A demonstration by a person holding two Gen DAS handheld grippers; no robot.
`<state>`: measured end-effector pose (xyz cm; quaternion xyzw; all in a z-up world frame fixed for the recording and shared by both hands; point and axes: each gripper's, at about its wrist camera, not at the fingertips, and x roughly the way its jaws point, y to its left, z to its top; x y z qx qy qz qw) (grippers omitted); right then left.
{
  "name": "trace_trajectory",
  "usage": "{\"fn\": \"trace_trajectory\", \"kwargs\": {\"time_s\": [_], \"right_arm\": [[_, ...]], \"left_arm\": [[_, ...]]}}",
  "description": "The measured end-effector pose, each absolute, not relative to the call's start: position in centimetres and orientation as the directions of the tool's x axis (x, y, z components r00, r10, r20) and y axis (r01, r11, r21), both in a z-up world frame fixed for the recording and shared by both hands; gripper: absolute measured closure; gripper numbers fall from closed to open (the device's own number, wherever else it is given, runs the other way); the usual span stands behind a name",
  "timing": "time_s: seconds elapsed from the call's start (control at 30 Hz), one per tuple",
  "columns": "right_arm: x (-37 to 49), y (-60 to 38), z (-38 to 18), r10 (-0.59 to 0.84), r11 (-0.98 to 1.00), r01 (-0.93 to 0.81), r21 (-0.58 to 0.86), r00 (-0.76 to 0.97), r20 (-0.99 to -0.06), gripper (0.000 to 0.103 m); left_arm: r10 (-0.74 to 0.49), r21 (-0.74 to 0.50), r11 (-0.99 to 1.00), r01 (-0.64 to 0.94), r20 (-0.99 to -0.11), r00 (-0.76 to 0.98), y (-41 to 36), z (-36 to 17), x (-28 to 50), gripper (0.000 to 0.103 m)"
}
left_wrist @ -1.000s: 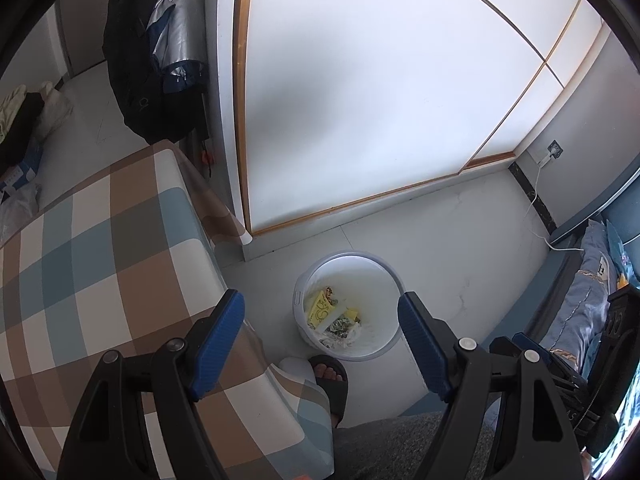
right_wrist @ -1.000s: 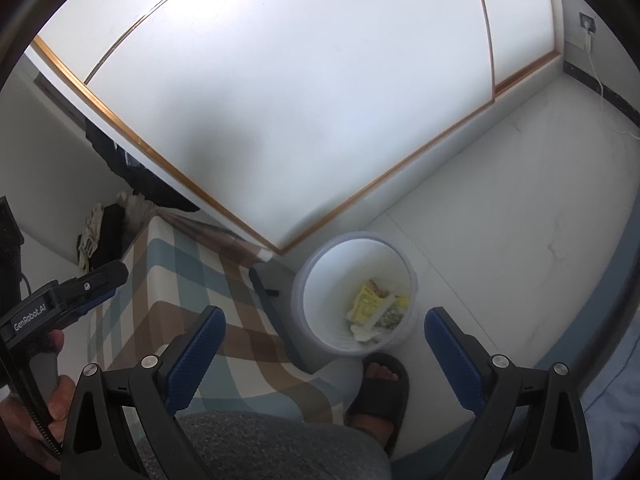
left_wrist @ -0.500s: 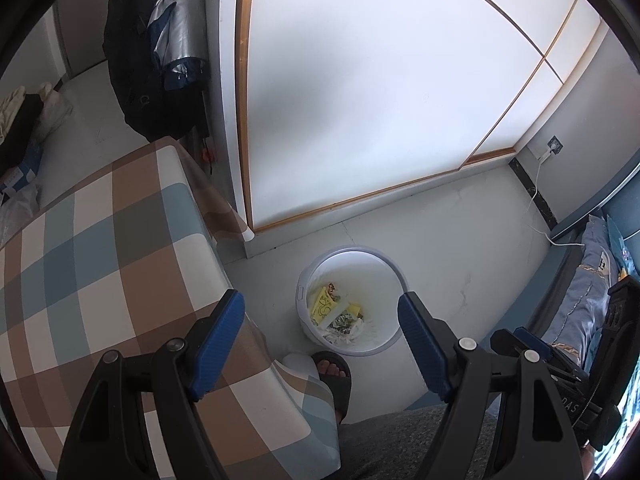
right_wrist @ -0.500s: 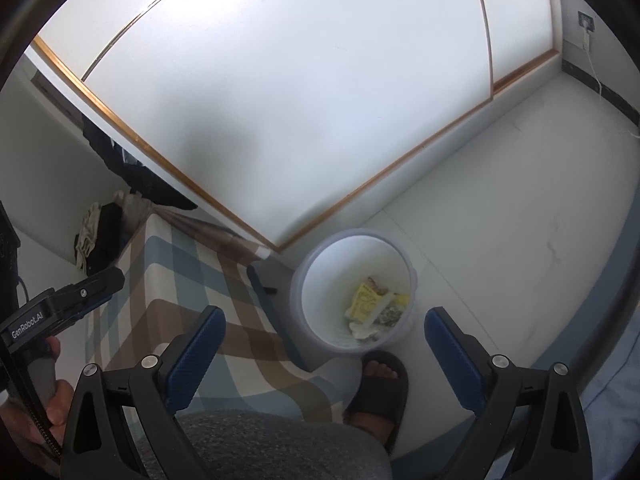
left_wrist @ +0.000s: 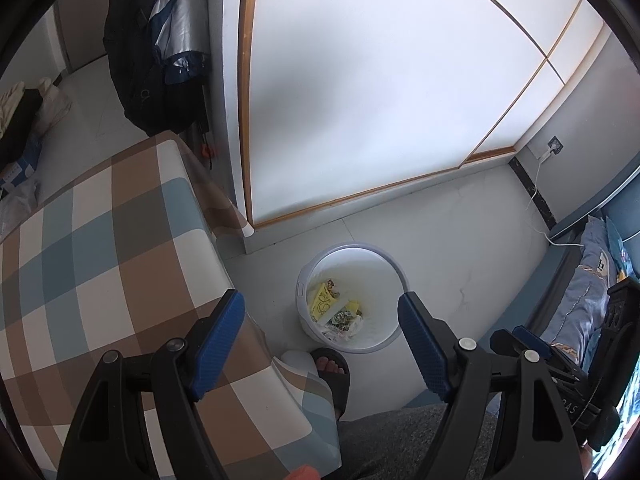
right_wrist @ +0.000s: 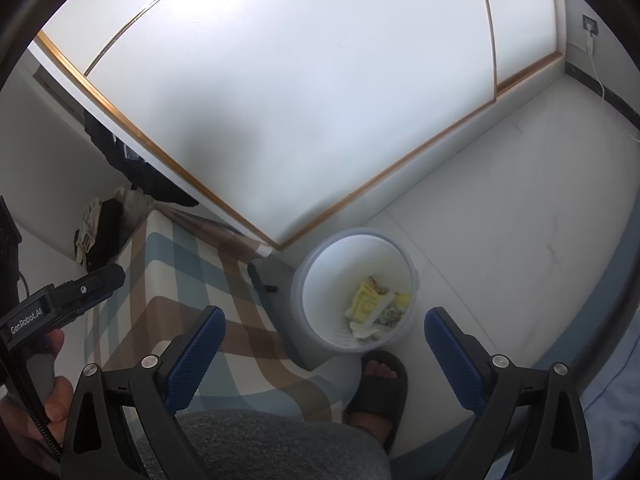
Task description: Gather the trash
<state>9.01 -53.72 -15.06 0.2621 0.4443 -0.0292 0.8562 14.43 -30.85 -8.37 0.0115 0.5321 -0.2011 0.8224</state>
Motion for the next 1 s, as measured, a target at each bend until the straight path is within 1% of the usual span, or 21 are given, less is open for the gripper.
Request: {"fn": "trace_trajectory", "kwargs": {"time_s": [0.3,0.73,1.0], "right_arm": [[9.06,-53.44,-15.12,0.186,0.865,0.277,0.418,0.597,-0.781,0.002],[8.98,-53.65,-15.20,0.185,0.859,0.288,0.424,0.599,-0.780,0.002],[8.66,-53.67,-14.71,0.154,0.864,0.300,0.404,0.606,-0.780,0.002]], "left_arm": [[-0.301,-0.174,0.926,0.336,-0.877,0.374,-30.53,-8.13,14.30,0.027],[-0.314,-0.185,0.920,0.345,-0.876,0.368,-30.66,-8.13,14.09,0.027],[-0.310,-0.190,0.926,0.326,-0.876,0.370,-30.20,-8.16,13.99,0.027]]}}
